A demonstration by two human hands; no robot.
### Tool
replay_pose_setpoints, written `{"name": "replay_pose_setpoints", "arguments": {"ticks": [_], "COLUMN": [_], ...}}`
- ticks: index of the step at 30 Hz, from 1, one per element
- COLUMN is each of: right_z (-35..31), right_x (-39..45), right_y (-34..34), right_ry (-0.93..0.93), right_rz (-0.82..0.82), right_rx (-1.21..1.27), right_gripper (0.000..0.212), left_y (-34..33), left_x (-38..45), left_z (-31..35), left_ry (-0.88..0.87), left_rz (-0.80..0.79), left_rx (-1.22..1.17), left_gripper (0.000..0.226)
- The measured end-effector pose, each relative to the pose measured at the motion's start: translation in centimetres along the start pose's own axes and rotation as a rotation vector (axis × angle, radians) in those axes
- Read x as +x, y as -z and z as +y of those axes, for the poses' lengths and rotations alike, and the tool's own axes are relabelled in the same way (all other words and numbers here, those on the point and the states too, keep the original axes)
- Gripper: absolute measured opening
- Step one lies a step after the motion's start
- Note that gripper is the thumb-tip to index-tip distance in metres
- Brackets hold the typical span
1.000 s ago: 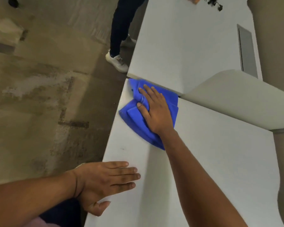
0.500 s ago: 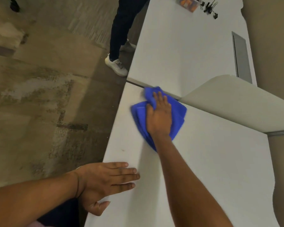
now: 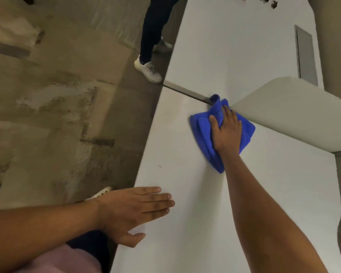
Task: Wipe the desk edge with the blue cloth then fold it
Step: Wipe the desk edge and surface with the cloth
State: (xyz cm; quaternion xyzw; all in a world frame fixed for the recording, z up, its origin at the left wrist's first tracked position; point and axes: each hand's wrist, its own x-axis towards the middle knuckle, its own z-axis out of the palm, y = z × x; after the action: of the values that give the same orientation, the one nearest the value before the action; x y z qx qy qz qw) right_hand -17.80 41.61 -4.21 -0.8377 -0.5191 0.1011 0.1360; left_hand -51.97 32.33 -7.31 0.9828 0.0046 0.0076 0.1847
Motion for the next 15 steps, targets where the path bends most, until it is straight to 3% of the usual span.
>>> {"name": "replay_pose_setpoints", "arguments": {"ticks": [3,7,11,15], "right_z": [-1.5,0.5,1.6,-2.2], "right_x": [-2.4,-7.9,-11.6,-11.8], "right_y": [-1.6,-0.7,-1.0,-3.4], "right_ry": [0.083,0.422,0.715,0.720], "right_rz": [-0.084,-0.247,-0.361,-0.306], "right_rx": [0.008,0.030,-0.206,-0.355], "right_gripper": [0.066,0.057,0.087,0.095], "left_y": [-0.4,-1.1,-2.1,-2.4], "left_x": [-0.8,-0.7,-1.3,-1.3], "left_z": [-0.1,-0.5,-0.2,-0.4], "left_ry": [-0.035,-0.140,-0.144,-0.164], "left_rz": [0.028,0.092,0.176,0.185], "left_rx": [0.003,0.059,0.044,0.096], "left_gripper": [0.083,0.065,0.055,0.056]}}
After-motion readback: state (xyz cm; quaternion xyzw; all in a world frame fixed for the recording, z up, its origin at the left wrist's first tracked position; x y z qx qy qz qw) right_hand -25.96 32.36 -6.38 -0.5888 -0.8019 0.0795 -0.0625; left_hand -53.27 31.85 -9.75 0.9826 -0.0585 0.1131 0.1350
